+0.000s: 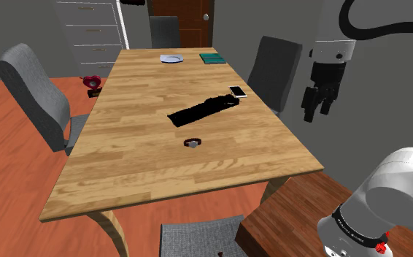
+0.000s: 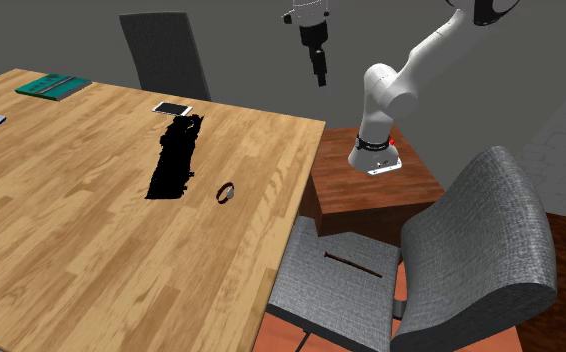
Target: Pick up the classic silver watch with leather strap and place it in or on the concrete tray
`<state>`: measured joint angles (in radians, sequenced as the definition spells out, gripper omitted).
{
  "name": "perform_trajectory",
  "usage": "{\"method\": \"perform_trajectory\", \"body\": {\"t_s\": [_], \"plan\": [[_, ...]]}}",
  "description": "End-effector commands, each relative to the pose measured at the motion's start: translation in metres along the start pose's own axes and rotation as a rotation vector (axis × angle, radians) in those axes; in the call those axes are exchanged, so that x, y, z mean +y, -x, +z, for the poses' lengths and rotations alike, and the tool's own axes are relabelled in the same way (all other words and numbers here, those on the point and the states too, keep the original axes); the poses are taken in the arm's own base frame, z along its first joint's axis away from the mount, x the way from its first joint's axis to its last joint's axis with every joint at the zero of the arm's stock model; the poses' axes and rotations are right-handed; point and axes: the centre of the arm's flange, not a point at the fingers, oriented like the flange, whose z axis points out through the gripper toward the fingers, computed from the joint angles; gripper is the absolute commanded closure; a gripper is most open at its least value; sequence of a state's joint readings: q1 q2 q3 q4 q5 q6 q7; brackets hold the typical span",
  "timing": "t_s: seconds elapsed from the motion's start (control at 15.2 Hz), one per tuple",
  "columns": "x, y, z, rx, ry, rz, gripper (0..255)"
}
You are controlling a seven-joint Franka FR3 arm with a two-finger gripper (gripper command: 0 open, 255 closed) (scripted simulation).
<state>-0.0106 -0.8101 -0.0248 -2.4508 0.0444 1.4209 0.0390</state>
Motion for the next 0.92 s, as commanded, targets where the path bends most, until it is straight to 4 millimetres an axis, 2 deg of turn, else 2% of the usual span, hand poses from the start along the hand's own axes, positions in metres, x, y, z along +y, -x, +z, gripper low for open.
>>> {"method": "perform_trajectory", "body": {"t_s": [0.0,0.4,0.86], "plan": [[0.0,0.0,0.0,0.0,0.0,0.0,0],[-0.03,-0.063,0.023,0.05,0.035,-0.165,0],[-0.077,-0.131,0.047,0.108,0.077,-0.357,0]]}}
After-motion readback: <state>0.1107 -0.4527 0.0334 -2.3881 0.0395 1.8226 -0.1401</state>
